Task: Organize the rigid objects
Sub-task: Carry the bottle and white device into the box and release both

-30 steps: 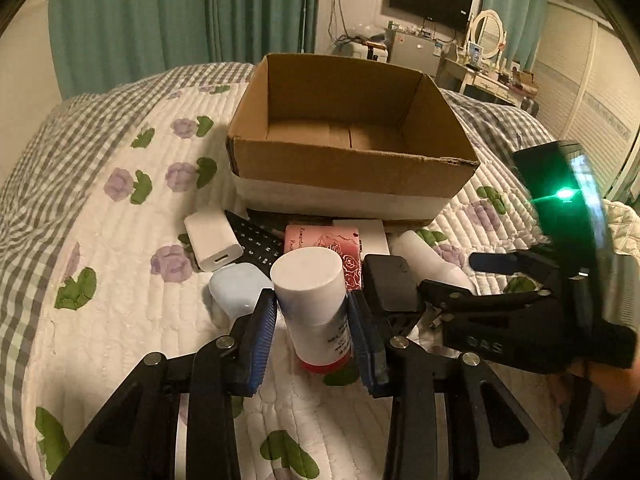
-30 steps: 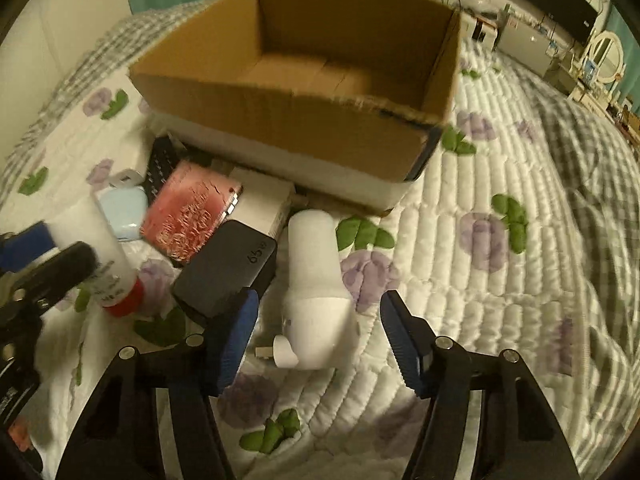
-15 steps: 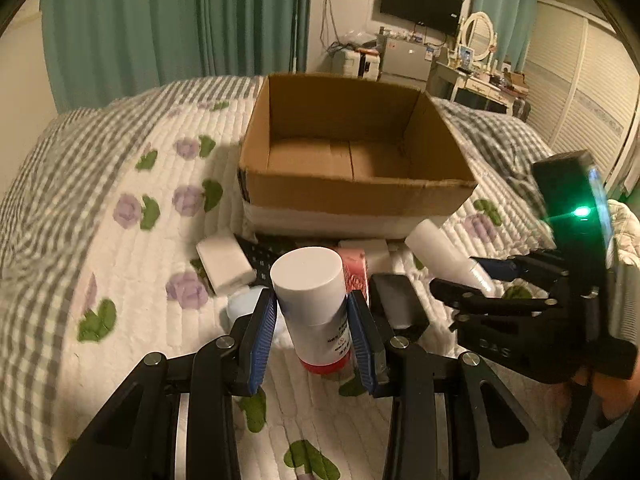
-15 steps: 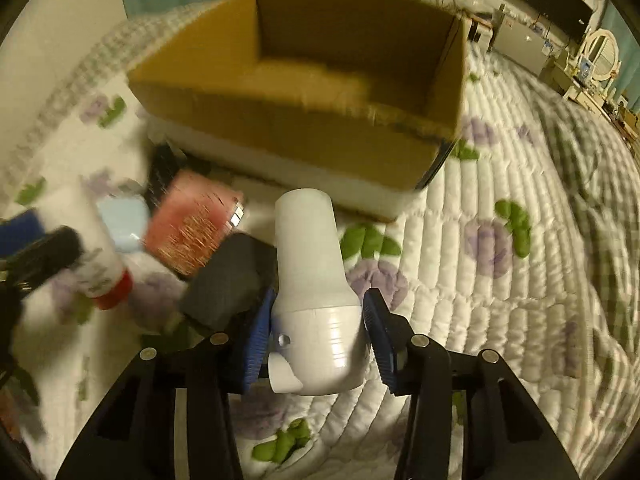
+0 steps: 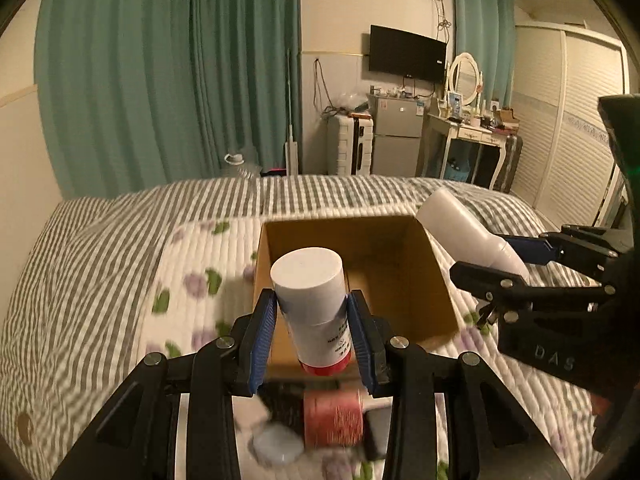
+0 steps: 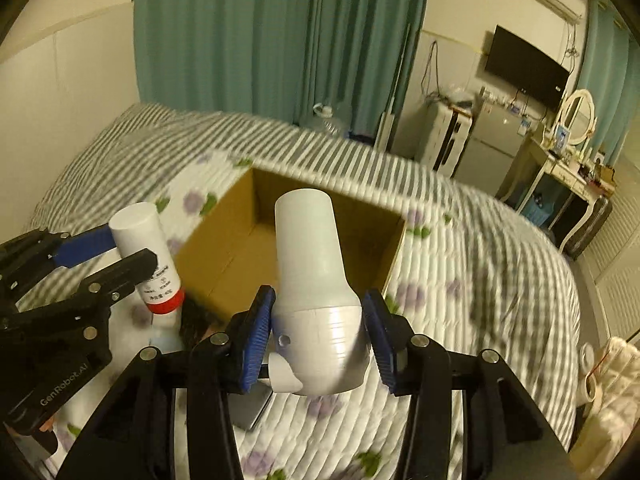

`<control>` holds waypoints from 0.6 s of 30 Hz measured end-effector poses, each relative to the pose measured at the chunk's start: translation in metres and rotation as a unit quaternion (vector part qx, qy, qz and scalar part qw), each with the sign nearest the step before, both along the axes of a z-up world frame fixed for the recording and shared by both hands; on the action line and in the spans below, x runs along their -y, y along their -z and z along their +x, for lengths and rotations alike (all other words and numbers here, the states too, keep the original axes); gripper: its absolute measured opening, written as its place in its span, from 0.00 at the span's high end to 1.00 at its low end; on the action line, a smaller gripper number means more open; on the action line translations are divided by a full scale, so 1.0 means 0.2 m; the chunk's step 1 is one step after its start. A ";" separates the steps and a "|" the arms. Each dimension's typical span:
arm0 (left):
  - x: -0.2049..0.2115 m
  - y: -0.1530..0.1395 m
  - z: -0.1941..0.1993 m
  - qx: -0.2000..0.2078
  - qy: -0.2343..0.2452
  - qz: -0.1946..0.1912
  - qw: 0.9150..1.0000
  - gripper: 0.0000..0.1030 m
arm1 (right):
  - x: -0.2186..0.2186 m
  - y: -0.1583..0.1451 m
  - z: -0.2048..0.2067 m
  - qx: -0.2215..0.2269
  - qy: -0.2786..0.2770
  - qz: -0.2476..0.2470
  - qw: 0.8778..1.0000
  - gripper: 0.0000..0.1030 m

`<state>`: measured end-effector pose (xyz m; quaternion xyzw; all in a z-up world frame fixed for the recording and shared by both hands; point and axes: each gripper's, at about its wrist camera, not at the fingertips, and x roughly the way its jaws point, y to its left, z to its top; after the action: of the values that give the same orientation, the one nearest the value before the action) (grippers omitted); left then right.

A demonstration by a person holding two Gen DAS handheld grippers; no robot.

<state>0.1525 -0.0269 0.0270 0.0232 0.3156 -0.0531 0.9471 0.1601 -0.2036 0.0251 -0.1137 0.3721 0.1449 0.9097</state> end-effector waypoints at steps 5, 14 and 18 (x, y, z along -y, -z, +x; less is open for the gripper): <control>0.04 0.04 0.23 -0.015 0.014 0.007 1.000 0.64 | 0.01 0.02 0.18 -0.007 0.010 0.001 1.000 0.56; 0.10 0.36 0.52 -0.080 0.022 0.015 0.996 0.64 | 0.01 0.28 0.43 -0.041 0.018 -0.007 0.999 0.56; 0.11 0.49 0.59 -0.103 0.021 0.020 0.994 0.64 | 0.02 0.37 0.49 -0.051 0.019 -0.009 0.998 0.56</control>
<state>0.2713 -0.0498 -0.0701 0.0432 0.4124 -0.0685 0.9074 0.2580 -0.2080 -0.0483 -0.1071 0.4210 0.1295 0.8913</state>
